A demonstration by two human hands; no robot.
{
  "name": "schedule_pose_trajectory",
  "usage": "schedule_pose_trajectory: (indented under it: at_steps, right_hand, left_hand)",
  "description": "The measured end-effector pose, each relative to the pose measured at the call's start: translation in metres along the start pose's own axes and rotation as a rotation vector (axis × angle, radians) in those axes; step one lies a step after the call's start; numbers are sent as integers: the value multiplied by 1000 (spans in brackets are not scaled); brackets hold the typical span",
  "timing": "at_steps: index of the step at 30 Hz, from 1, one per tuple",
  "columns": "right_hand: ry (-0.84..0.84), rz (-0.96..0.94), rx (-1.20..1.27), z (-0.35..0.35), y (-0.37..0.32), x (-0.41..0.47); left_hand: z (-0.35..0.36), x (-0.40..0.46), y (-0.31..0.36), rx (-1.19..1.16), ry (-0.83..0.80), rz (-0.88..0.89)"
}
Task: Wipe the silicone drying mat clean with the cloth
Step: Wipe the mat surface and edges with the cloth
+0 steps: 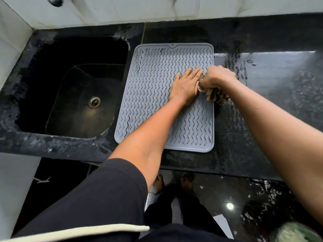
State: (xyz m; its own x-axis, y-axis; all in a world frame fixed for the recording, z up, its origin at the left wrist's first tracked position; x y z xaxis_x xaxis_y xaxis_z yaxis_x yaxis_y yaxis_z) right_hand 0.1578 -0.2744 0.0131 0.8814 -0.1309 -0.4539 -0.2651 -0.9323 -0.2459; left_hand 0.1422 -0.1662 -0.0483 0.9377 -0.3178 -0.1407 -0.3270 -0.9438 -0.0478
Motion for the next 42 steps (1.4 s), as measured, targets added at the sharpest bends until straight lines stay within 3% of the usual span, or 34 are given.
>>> schedule_pose_trajectory:
  at_steps: [5, 7, 8, 12, 19, 29, 35, 39, 42]
  right_hand:
    - [-216, -73, 23, 1, 13, -27]
    - [-372, -6, 95, -18, 20, -35]
    - [-364, 11, 149, -27, 23, -36]
    - [70, -152, 222, -22, 22, -28]
    - [147, -186, 139, 20, 30, -46]
    - [-1, -195, 81, 62, 55, -148]
    - [-234, -213, -11, 62, 64, -181]
    - [-362, -381, -39, 30, 44, -181]
    - [-419, -627, -7, 29, 10, -179]
  left_hand:
    - [-2, -8, 3, -16, -39, 4]
    - [-1, -20, 3, -8, -56, 35]
    - [-1, -26, 2, -5, -60, 52]
    - [5, -60, 0, 28, -60, 103]
    - [8, -82, 8, 30, -67, 69]
    - [9, -95, 7, -18, -79, 77]
    - [-2, -110, 4, -126, -74, 85]
    - [-24, -123, -29, -357, 60, 23]
    - [-40, -131, -65, -593, 2, -125]
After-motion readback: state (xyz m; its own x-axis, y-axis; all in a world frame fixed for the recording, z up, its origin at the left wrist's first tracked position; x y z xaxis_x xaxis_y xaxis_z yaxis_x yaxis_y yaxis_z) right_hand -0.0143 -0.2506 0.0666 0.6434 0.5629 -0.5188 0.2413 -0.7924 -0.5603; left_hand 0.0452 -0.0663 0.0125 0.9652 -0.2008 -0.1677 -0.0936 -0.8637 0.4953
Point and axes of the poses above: each hand's wrist, its own x-axis towards the middle knuckle, its own z-axis out of the palm, y = z × x, the point moved 1 cm from there along x, towards the middle knuckle, and after that the axes turned 11 degrees about x, right-handed, at the moved point
